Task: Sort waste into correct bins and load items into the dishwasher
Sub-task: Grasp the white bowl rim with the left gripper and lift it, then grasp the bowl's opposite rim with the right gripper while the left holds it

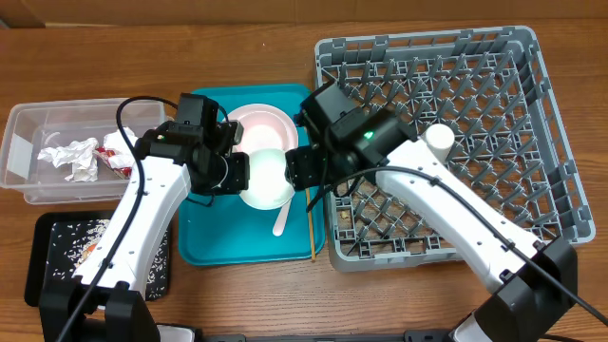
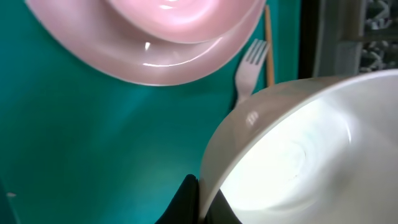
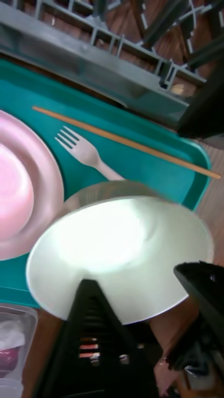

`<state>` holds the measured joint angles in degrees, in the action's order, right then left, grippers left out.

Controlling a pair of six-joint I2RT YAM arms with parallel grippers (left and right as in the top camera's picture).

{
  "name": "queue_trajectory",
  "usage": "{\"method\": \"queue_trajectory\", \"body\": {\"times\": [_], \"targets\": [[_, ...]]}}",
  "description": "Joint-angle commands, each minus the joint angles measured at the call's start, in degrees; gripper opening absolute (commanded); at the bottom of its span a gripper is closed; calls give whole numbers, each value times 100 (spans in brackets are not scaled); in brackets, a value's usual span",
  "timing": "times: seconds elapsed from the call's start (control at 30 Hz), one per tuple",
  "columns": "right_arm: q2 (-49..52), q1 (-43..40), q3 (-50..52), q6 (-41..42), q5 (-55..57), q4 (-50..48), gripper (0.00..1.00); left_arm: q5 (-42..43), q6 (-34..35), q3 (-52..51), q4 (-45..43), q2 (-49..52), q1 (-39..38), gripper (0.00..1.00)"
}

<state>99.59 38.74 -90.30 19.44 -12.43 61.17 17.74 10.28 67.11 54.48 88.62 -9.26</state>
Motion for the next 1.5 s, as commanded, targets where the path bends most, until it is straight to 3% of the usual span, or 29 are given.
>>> {"method": "queue_trajectory", "body": {"times": [0.0,0.3,0.77,0.97,1.1,1.3,1.47], "targets": [[-140,74,31,232,404,-136,57,632,-415,116,-28,-122,22,4],[197,76,31,358,490,-450,52,553,-348,118,-52,-138,-127,4],[404,79,31,352,927,-111,50,-1639,520,142,-133,-452,-975,4],[404,79,31,356,977,72,48,-1624,518,142,-131,-837,-975,4],[404,79,31,466,876,-20,38,-1622,518,142,-105,-920,-975,4],[404,79,31,463,721,-153,32,-1622,518,142,-90,-920,-975,4],[404,79,28,463,723,-186,32,-1624,518,142,-74,-920,-975,4]]}}
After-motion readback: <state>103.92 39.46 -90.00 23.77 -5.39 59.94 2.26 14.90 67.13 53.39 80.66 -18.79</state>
